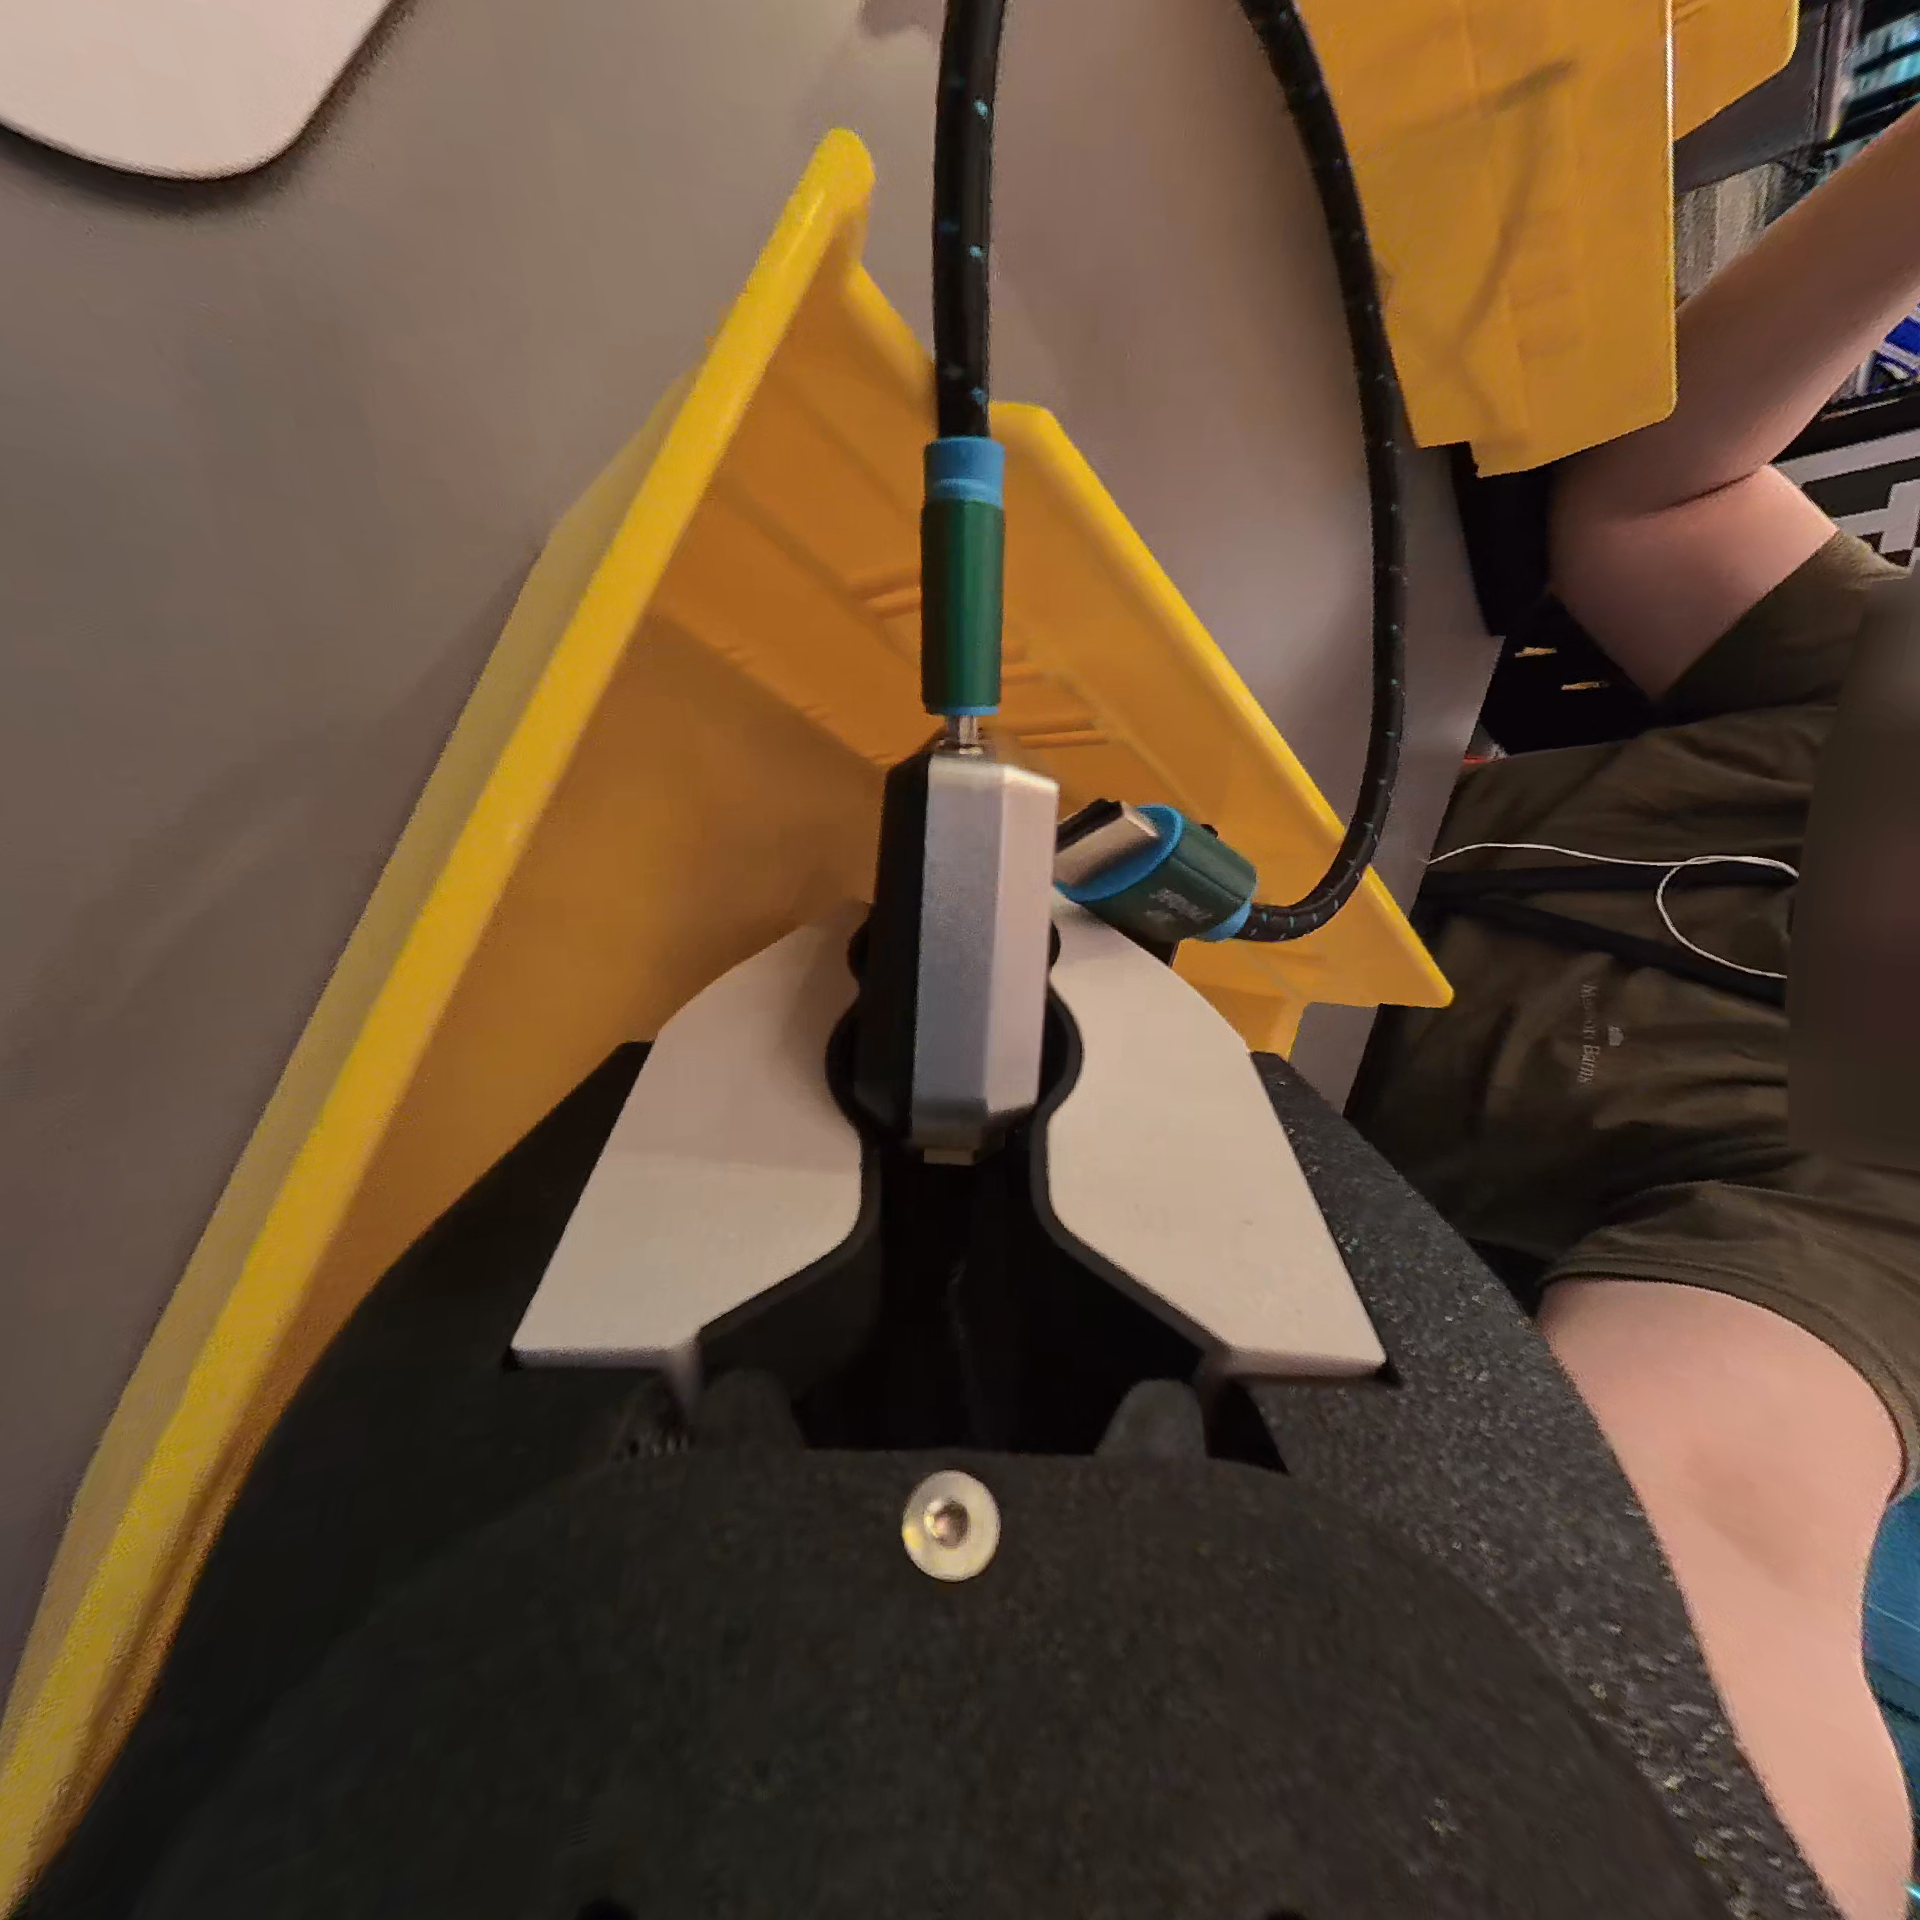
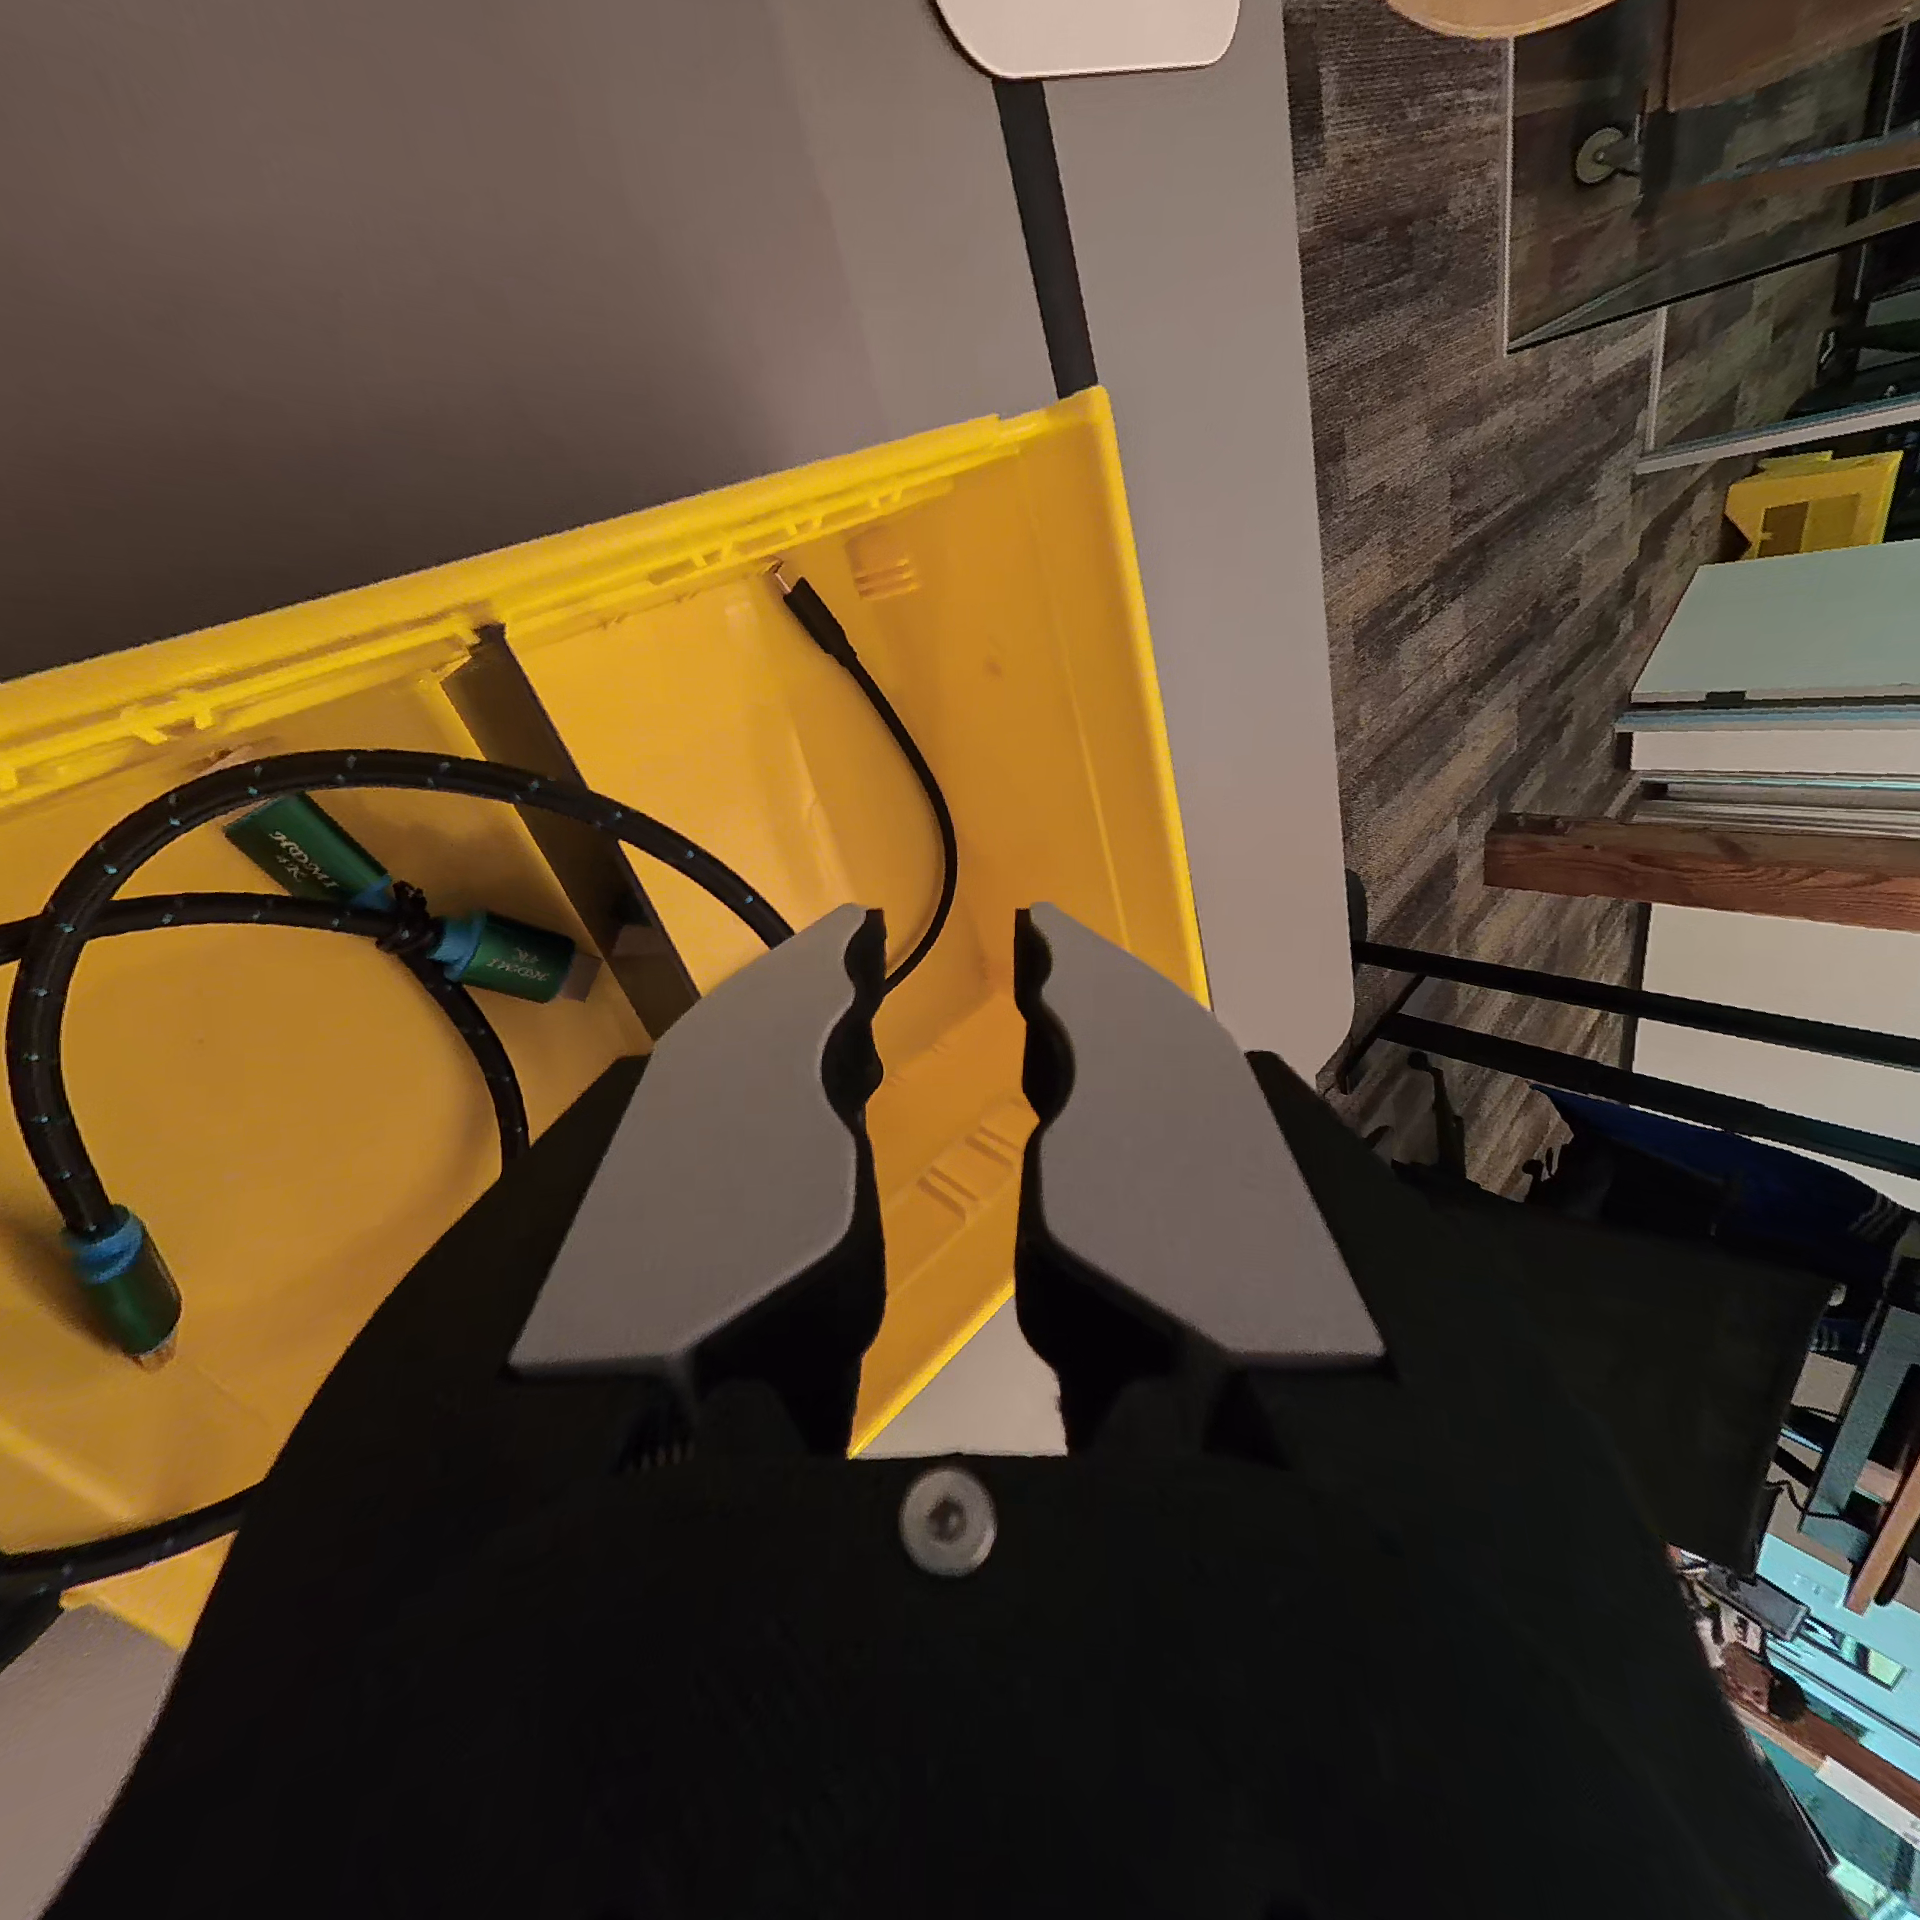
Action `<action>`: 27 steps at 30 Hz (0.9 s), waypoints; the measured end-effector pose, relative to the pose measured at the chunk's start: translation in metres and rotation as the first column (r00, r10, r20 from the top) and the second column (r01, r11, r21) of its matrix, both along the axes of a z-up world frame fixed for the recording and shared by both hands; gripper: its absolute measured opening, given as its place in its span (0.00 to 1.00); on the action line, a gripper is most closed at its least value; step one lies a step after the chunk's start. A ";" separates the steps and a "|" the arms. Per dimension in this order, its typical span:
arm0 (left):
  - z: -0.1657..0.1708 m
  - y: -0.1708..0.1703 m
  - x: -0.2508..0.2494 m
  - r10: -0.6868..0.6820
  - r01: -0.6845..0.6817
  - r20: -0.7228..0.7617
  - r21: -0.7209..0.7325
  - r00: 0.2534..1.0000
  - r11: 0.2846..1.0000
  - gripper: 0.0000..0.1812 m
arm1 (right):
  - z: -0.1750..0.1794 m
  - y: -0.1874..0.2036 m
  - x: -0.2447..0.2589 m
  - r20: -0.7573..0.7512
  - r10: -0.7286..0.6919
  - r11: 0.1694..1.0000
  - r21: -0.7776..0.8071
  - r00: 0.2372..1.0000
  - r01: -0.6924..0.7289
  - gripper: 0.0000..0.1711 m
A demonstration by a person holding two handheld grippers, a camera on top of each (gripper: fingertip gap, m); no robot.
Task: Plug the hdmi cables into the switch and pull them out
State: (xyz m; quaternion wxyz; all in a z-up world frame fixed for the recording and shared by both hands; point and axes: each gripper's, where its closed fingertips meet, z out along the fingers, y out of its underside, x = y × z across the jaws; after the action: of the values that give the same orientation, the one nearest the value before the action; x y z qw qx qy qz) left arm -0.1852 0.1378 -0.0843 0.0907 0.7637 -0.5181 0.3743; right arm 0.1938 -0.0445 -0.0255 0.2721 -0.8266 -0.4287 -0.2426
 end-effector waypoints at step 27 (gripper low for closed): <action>0.165 -0.043 0.002 0.000 -0.131 0.132 0.983 0.991 0.131 0.13 | 0.038 0.006 -0.037 0.018 0.114 0.978 0.174 0.993 -0.115 0.09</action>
State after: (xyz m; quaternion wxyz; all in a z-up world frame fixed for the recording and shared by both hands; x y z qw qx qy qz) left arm -0.1831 0.0944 0.0806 -0.4764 0.6367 -0.6061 -0.0182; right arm 0.1567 -0.0387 0.0123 0.3553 -0.7726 -0.4538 -0.2664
